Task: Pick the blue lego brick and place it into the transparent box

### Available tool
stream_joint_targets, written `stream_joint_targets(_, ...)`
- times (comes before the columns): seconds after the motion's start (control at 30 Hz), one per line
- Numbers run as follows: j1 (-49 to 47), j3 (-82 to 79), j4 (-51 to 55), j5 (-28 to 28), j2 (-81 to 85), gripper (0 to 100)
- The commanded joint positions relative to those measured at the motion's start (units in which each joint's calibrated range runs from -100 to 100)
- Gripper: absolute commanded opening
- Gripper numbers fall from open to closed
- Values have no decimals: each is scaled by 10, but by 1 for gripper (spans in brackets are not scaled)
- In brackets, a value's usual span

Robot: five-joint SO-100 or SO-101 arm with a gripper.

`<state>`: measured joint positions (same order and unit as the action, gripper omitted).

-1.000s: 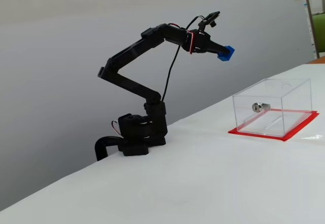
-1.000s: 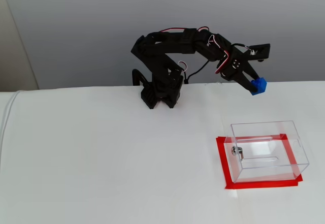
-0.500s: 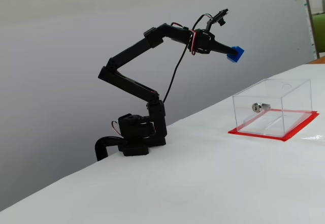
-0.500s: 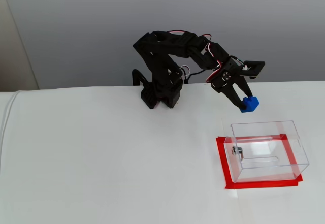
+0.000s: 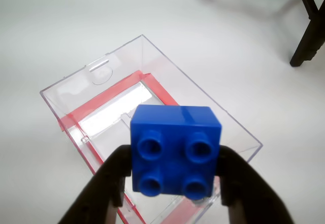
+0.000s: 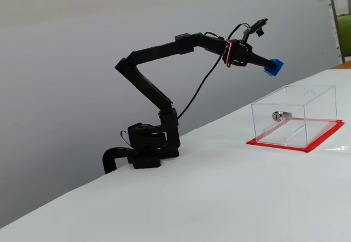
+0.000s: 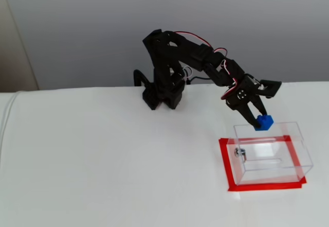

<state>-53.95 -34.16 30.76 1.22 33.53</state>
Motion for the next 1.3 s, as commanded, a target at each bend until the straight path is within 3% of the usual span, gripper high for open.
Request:
stream_joint_targets(0.0,2,23,-42,1,-14,9)
stream_joint_targets(0.37,-6,23,-79,0,-48,9)
stream_joint_targets(0.57,-7,23,-79,0,-51,21)
stream_joint_targets(1.27,-7,55,-72,6,-40,21)
